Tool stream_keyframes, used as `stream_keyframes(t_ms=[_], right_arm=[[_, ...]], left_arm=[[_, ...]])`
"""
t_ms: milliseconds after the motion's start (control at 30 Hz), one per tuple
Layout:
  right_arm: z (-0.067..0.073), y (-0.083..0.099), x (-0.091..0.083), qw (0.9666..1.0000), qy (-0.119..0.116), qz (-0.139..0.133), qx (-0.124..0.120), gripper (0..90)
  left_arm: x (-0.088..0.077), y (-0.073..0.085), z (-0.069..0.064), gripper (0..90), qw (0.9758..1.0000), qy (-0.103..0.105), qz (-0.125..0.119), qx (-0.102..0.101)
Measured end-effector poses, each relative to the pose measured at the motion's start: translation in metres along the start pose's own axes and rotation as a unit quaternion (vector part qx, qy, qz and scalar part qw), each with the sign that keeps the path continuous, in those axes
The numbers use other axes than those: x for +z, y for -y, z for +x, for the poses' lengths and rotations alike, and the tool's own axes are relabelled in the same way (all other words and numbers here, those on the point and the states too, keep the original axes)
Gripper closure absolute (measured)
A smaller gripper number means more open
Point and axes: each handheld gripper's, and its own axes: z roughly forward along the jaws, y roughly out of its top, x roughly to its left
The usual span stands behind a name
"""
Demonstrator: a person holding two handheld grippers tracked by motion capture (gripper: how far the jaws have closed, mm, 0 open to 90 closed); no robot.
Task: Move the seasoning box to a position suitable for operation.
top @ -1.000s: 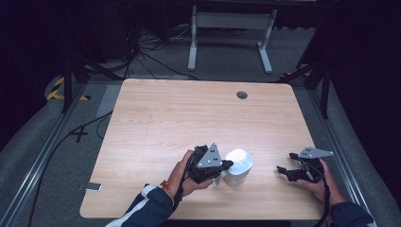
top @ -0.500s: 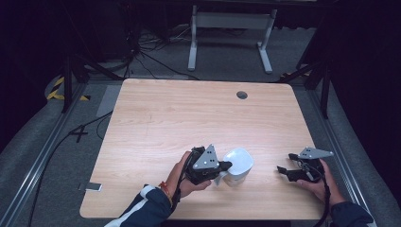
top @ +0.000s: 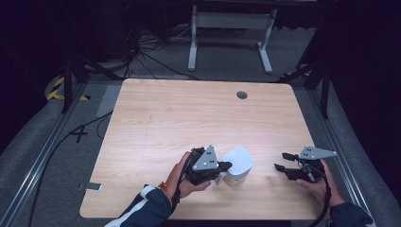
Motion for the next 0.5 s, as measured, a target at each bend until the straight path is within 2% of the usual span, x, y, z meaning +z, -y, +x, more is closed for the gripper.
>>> stream_keyframes(t_ms=[100,133,200,233,267,300,367,500], right_arm=[[0.005,-0.013,-0.008,0.9997,-0.007,-0.022,-0.005,42.9],[0.005,-0.013,-0.008,0.9997,-0.007,-0.022,-0.005,42.9],[0.012,-0.026,-0.014,0.9987,-0.018,-0.045,-0.012,43.4],[0.012,-0.026,-0.014,0.9987,-0.018,-0.045,-0.012,43.4],[0.019,-0.037,-0.016,0.9978,-0.026,-0.056,-0.024,43.7],[0.019,-0.037,-0.016,0.9978,-0.026,-0.056,-0.024,43.7],[0.029,-0.047,-0.016,0.9964,-0.039,-0.062,-0.043,43.4],[0.037,-0.055,-0.015,0.9953,-0.047,-0.061,-0.057,43.4]], left_arm=[[0.0,0.0,0.0,90.0,1.0,0.003,-0.001,-0.004],[0.0,0.0,0.0,90.0,1.0,0.003,-0.001,-0.003],[0.0,0.0,0.0,90.0,1.0,0.003,-0.001,-0.003],[0.0,0.0,0.0,90.0,1.0,0.001,-0.002,-0.004],[0.0,0.001,0.0,90.0,1.0,0.001,-0.002,-0.003],[0.0,0.001,0.0,90.0,1.0,0.001,-0.002,-0.004],[0.0,0.001,0.0,90.0,1.0,0.002,-0.003,-0.004],[0.0,0.001,0.0,90.0,1.0,0.002,-0.004,-0.004]])
